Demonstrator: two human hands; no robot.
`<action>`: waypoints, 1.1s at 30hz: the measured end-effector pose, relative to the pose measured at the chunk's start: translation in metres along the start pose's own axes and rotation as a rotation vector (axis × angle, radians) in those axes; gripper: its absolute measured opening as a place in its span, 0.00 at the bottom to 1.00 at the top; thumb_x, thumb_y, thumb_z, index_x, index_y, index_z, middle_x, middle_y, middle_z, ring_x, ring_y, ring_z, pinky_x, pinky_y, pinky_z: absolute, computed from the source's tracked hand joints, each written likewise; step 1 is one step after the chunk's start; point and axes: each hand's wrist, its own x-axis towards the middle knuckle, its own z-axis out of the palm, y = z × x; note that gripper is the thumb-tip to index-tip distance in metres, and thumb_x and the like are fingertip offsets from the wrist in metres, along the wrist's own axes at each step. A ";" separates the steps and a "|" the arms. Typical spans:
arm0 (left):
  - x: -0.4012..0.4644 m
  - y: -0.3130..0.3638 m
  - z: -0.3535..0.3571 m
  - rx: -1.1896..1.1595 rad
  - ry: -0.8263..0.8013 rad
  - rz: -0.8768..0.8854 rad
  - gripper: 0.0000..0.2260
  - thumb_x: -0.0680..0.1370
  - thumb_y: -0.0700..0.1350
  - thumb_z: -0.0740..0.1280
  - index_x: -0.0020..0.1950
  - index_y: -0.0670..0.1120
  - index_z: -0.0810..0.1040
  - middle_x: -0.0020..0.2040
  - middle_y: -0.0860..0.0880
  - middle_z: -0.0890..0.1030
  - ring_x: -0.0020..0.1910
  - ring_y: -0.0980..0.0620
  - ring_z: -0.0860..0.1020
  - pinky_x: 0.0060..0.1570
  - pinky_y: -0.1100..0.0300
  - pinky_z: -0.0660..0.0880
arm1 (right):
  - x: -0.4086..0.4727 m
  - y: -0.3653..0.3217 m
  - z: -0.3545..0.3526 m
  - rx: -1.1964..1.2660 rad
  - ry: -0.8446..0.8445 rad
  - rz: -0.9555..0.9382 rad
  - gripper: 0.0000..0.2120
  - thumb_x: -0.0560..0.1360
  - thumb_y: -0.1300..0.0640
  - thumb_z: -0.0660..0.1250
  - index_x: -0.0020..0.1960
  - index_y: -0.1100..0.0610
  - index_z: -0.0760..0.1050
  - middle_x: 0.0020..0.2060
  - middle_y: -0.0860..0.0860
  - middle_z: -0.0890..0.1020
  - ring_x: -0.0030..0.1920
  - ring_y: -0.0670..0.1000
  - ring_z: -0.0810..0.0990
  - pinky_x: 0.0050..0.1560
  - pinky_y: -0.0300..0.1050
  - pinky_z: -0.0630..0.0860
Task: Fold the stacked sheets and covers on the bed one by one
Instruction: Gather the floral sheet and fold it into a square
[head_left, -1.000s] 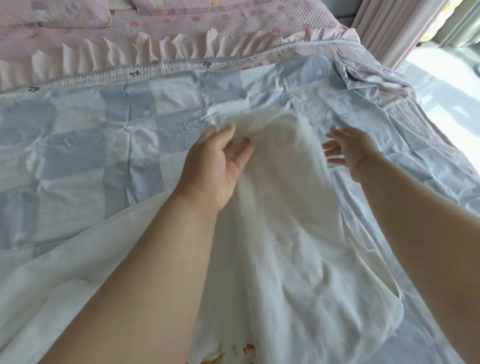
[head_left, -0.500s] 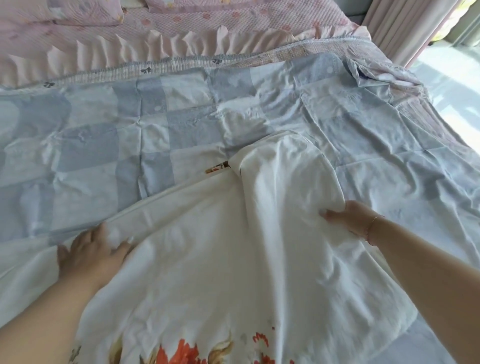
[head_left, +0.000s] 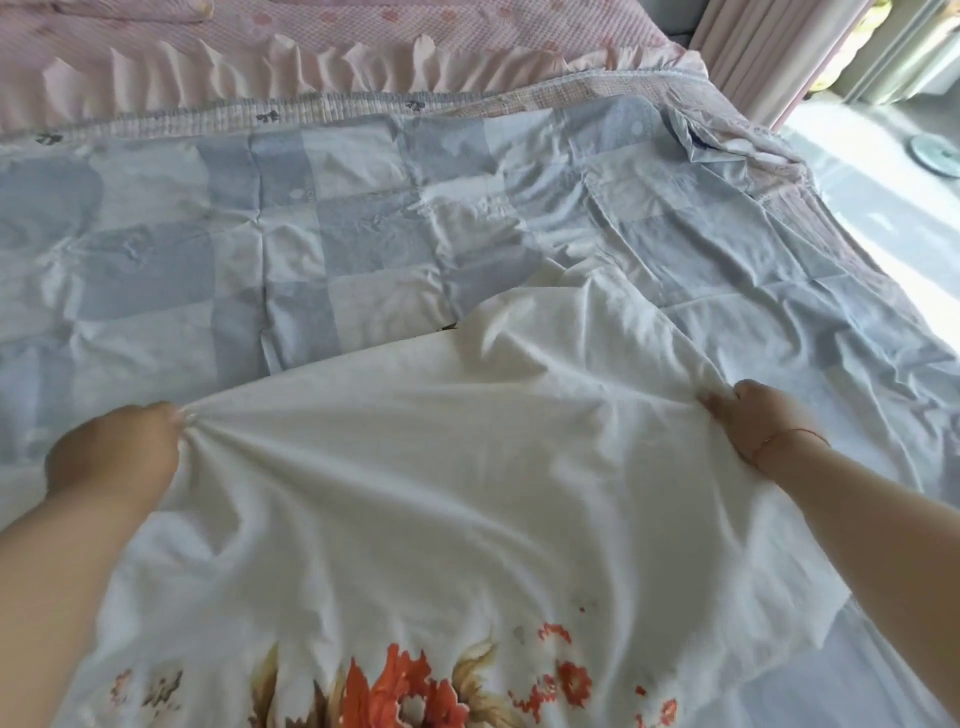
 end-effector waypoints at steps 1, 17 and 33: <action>0.004 -0.003 0.000 0.015 -0.035 -0.043 0.10 0.79 0.45 0.60 0.46 0.41 0.78 0.40 0.40 0.78 0.42 0.39 0.79 0.44 0.51 0.77 | -0.003 -0.007 0.002 -0.044 0.058 0.014 0.23 0.77 0.38 0.55 0.49 0.58 0.72 0.48 0.61 0.79 0.49 0.61 0.77 0.50 0.53 0.73; -0.084 0.104 0.040 -0.019 0.037 0.329 0.36 0.77 0.66 0.41 0.76 0.46 0.64 0.75 0.44 0.66 0.75 0.46 0.64 0.72 0.46 0.53 | -0.029 -0.162 0.059 -0.337 -0.094 -0.713 0.33 0.77 0.34 0.42 0.78 0.47 0.40 0.77 0.47 0.42 0.77 0.47 0.39 0.75 0.58 0.38; -0.173 -0.019 0.052 -0.070 -0.085 0.160 0.32 0.82 0.58 0.44 0.70 0.36 0.72 0.70 0.41 0.72 0.72 0.47 0.63 0.74 0.54 0.47 | -0.189 -0.230 0.111 -0.127 -0.222 -0.552 0.37 0.78 0.35 0.43 0.78 0.53 0.36 0.77 0.49 0.38 0.76 0.50 0.35 0.75 0.57 0.36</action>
